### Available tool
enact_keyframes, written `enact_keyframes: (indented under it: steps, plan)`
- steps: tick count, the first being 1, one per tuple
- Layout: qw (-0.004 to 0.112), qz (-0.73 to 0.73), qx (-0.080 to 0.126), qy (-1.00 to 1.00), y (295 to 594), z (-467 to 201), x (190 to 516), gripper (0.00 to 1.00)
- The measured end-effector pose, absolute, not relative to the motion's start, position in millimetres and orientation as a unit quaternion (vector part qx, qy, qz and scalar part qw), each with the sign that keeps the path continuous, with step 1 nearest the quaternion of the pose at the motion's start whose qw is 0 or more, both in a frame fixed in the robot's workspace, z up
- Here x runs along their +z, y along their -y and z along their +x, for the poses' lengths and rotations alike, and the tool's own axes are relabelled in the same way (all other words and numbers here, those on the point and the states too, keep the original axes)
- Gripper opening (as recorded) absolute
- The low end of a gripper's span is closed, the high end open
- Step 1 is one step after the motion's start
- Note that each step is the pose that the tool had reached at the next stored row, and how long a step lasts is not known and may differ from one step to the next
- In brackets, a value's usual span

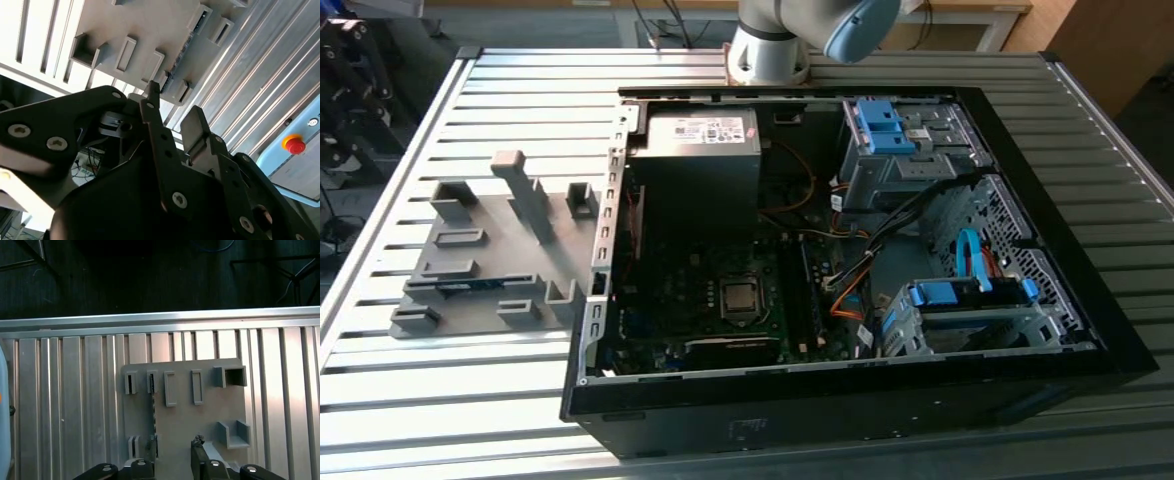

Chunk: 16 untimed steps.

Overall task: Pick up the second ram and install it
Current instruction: 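Pick up the second ram and move it above second insertion slot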

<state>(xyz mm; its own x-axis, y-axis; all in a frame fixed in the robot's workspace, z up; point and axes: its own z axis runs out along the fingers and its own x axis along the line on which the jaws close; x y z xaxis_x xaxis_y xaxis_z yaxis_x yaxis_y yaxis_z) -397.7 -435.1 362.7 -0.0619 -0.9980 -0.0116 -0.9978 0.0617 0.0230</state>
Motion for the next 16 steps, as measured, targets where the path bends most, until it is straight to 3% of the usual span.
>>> enact_keyframes:
  steps: [1,2,16]
  plan:
    - [0.004,0.685,-0.012,0.729,435.1,-397.8,361.8,0.41]
    - [0.004,0.686,-0.012,0.728,435.1,-397.8,360.8,0.47]
    - [0.001,0.689,-0.01,0.725,437.5,-398.0,340.5,0.47]
